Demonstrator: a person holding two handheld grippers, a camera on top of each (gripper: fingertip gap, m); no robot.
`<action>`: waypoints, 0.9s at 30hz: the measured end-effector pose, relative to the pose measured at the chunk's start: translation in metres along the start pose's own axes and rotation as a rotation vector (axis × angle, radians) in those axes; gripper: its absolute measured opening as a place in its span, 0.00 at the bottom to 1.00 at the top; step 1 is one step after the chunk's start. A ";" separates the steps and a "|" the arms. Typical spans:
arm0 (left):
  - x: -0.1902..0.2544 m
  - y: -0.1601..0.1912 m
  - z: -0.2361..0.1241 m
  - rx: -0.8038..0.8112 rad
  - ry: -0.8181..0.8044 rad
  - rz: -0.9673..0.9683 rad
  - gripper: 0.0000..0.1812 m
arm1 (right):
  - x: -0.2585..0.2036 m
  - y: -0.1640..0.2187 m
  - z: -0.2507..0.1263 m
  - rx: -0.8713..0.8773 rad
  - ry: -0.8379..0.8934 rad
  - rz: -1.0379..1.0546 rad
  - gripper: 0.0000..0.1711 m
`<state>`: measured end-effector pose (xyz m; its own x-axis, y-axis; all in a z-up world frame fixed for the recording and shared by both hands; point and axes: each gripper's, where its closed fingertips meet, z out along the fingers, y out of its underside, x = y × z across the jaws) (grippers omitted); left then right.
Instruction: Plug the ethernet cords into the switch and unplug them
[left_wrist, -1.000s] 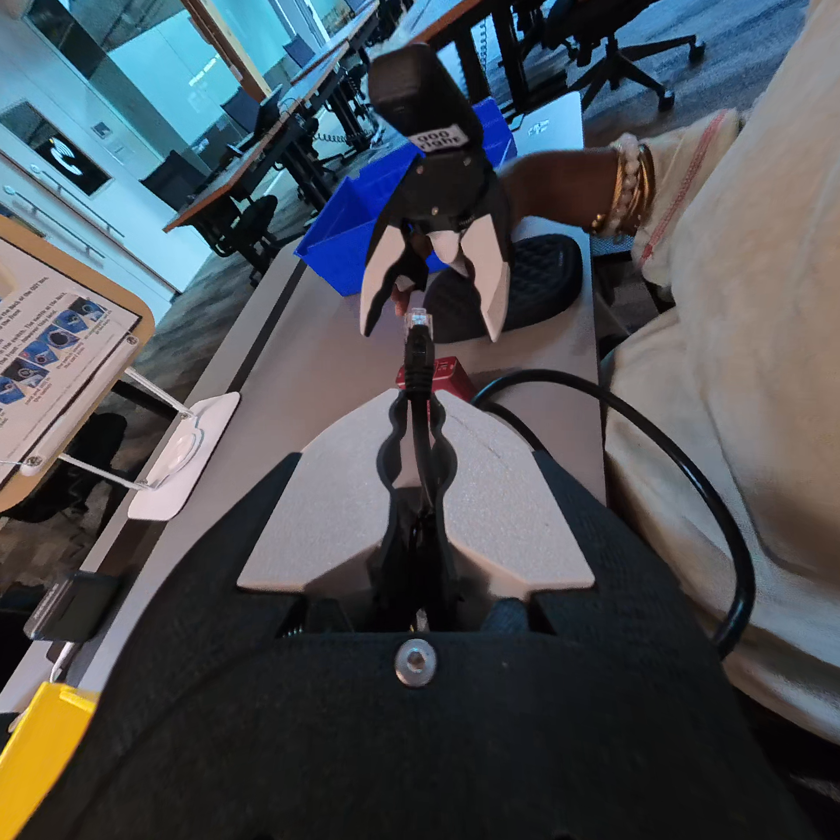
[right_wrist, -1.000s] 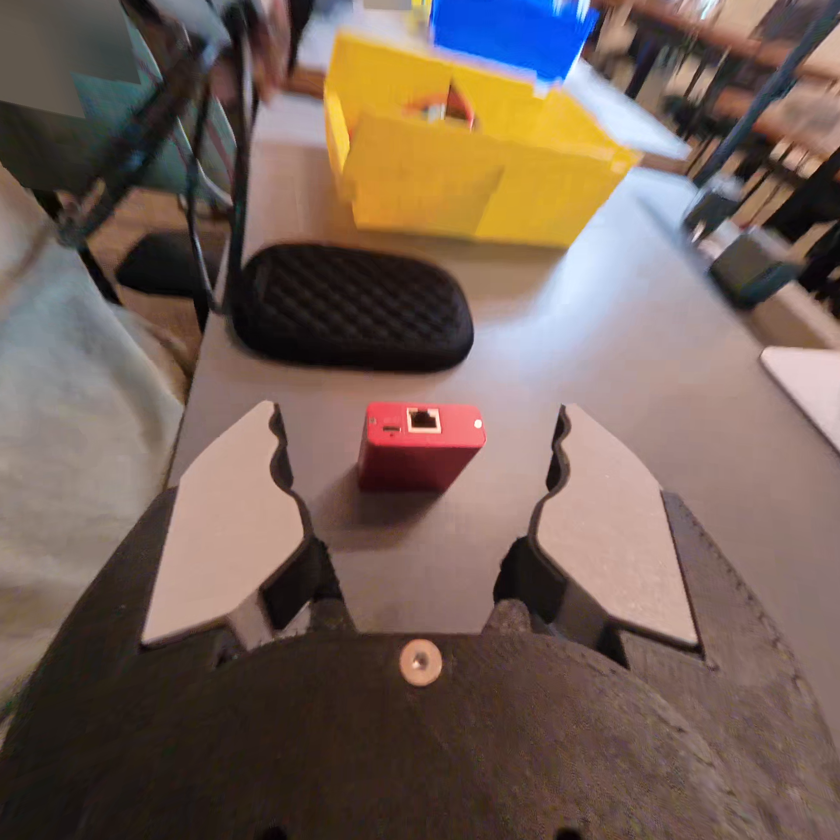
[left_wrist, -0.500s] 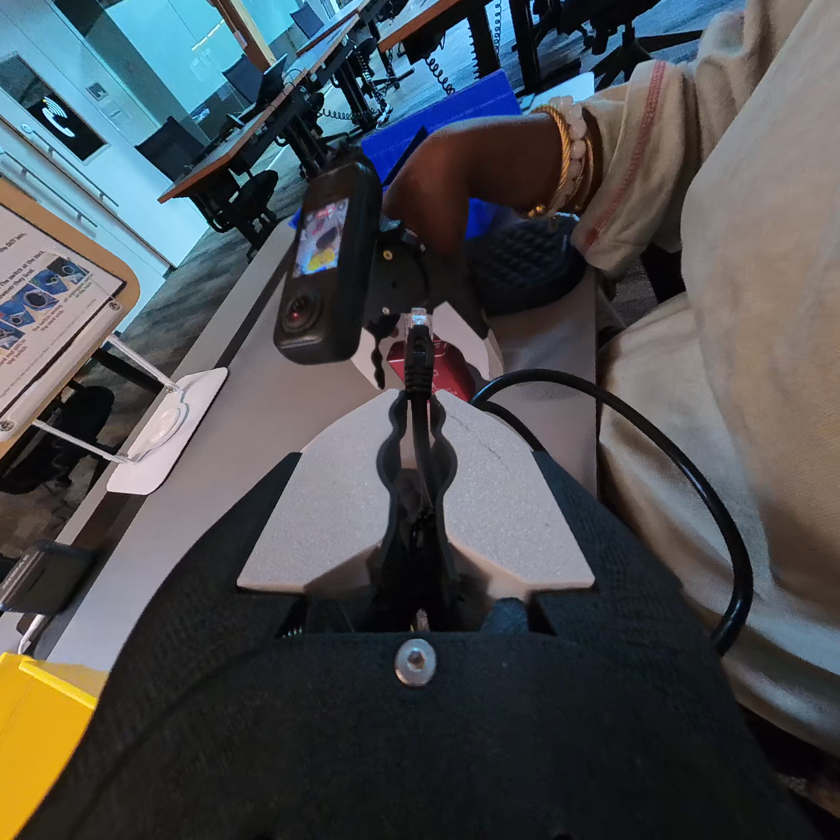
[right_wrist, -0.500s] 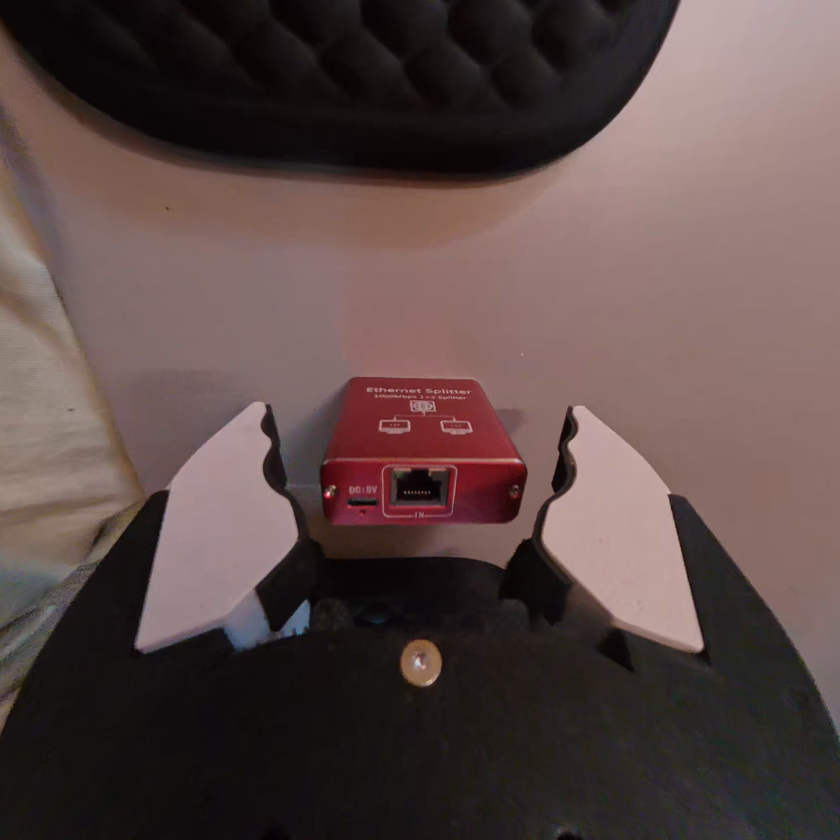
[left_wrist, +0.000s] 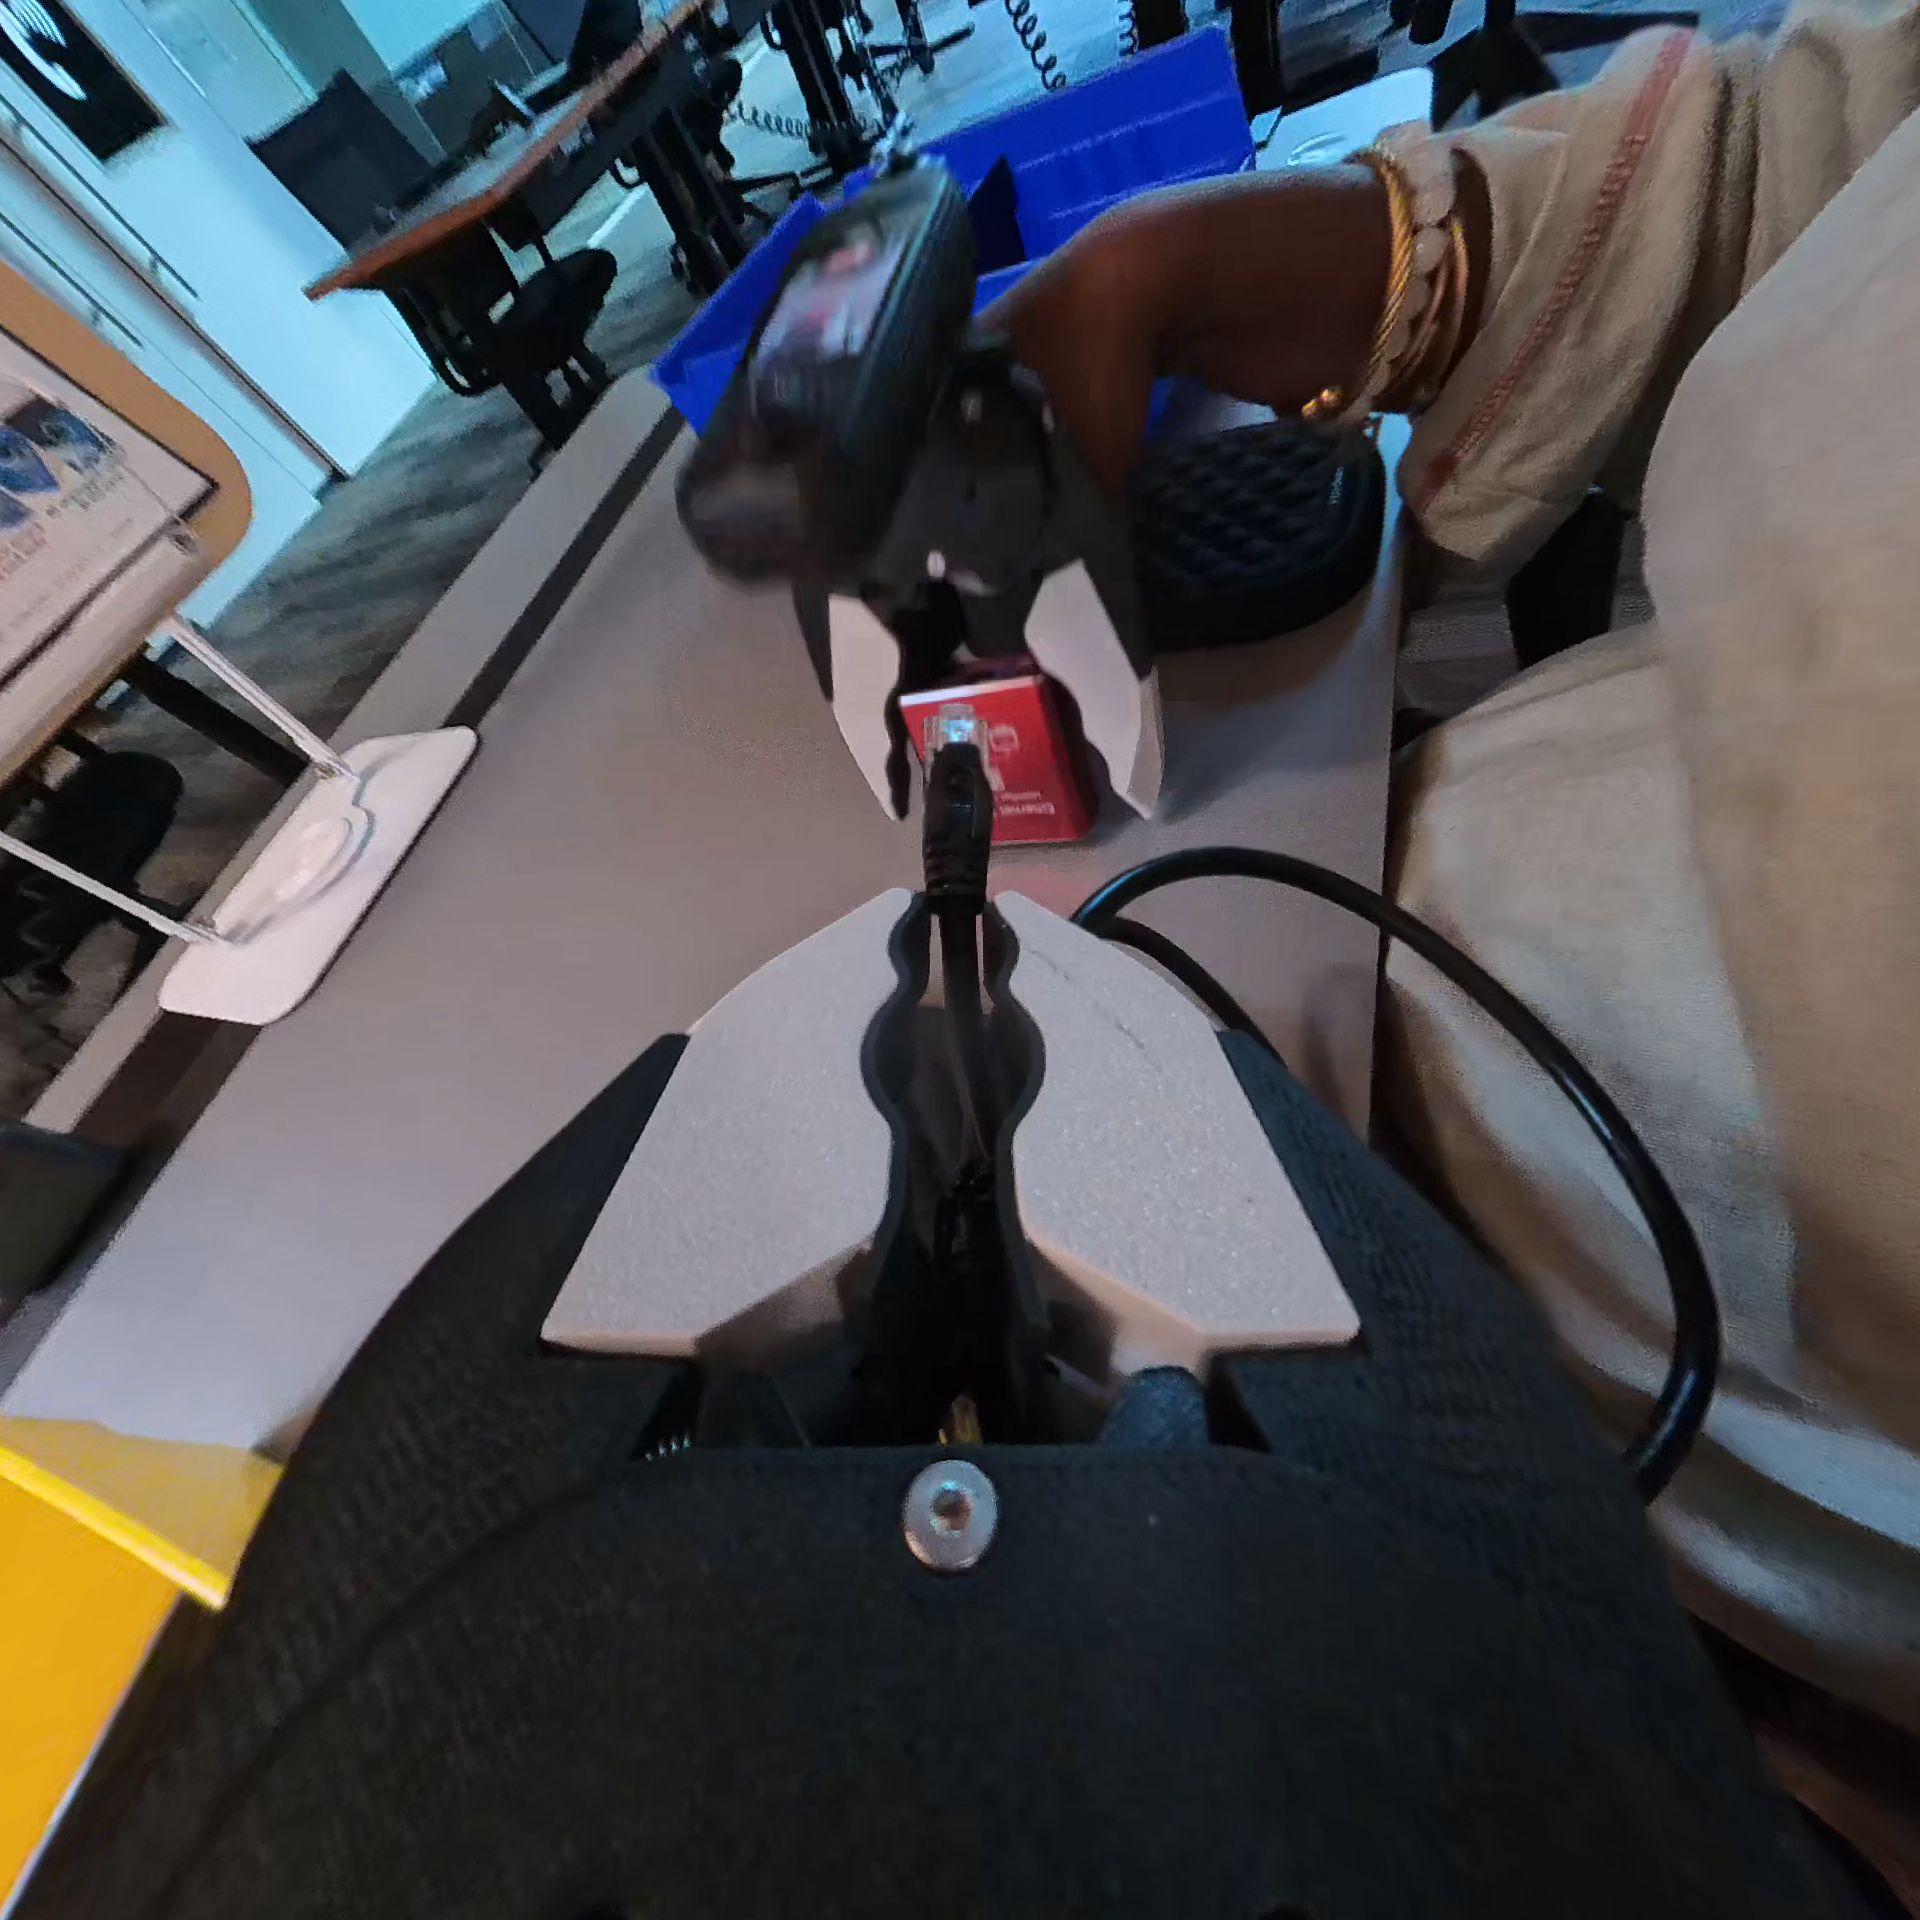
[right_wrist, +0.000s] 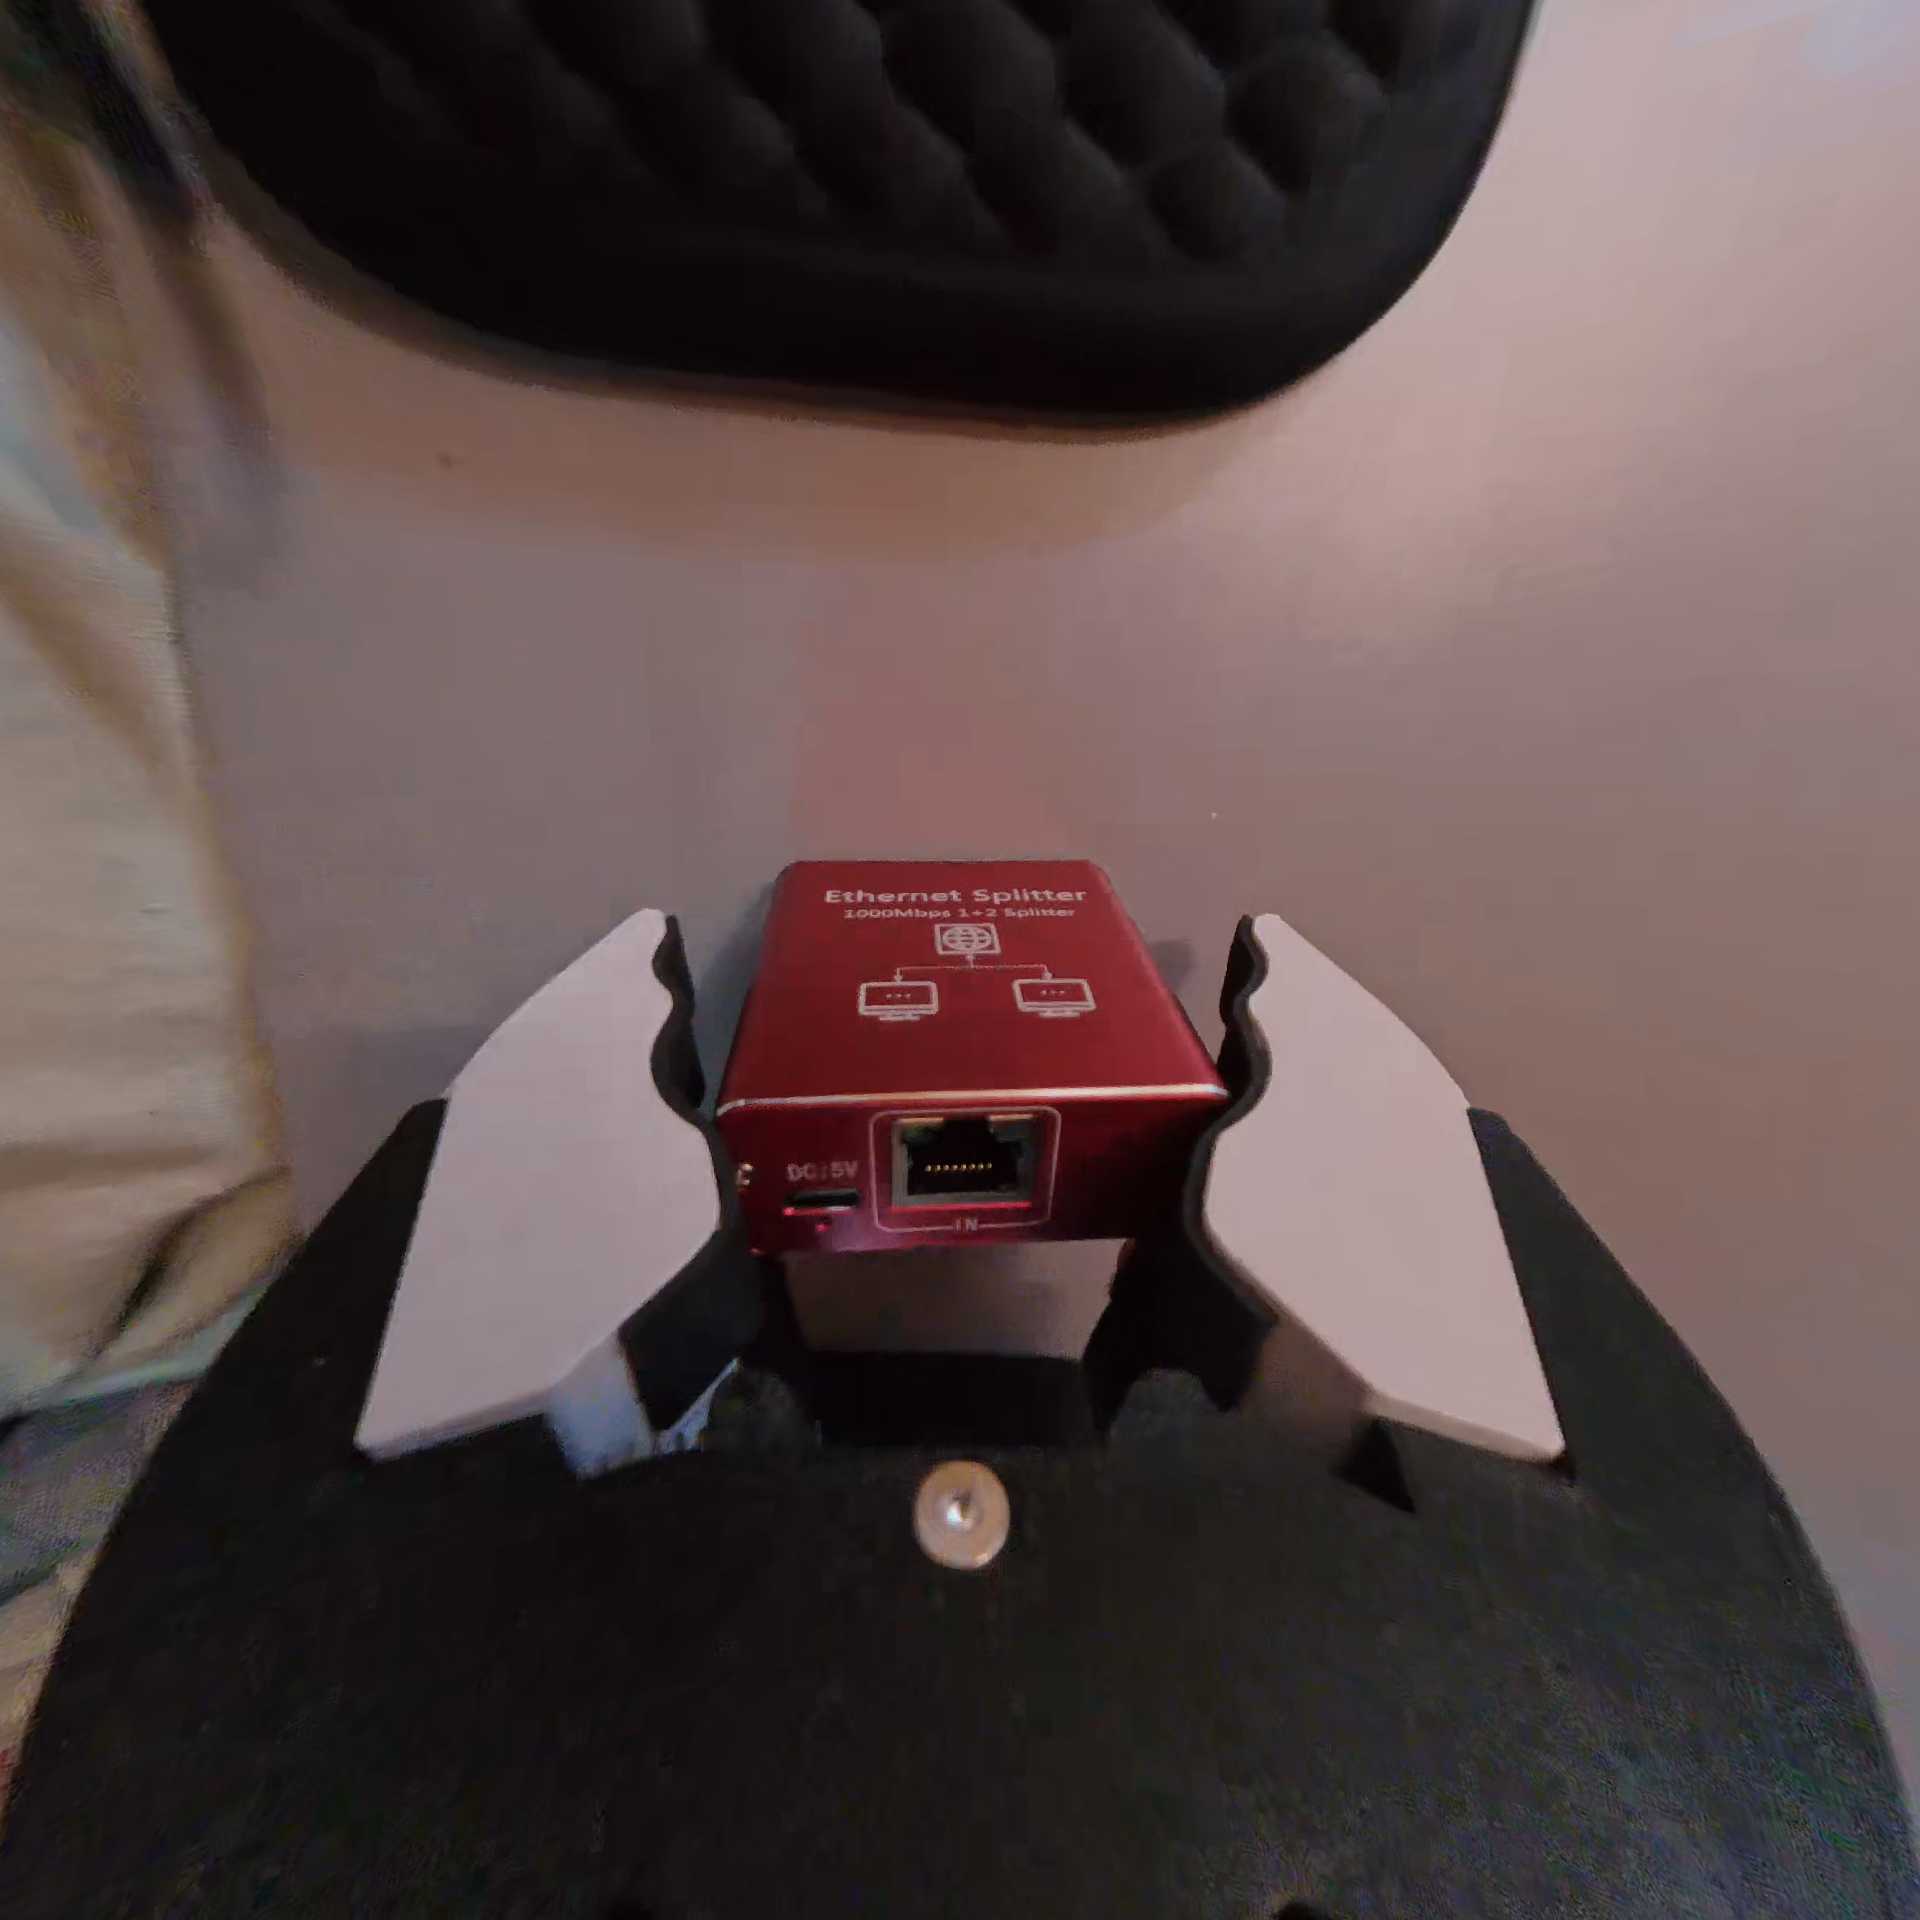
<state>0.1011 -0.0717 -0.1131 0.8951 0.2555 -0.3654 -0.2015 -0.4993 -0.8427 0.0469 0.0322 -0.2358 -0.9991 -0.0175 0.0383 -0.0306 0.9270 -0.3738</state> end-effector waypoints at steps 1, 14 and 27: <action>0.000 0.003 0.002 -0.009 0.015 -0.023 0.06 | -0.001 -0.006 -0.007 0.124 -0.011 0.020 0.58; 0.013 -0.037 0.045 -0.049 0.274 -0.143 0.05 | -0.033 -0.047 -0.164 1.395 0.073 -0.065 0.56; 0.011 -0.052 0.065 -0.099 0.273 -0.069 0.05 | -0.035 -0.055 -0.157 1.341 0.170 -0.102 0.55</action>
<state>0.0952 0.0110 -0.0990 0.9819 0.0664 -0.1772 -0.1084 -0.5704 -0.8142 0.0877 0.0407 -0.0715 -0.9779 0.0729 0.1961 -0.2053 -0.1528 -0.9667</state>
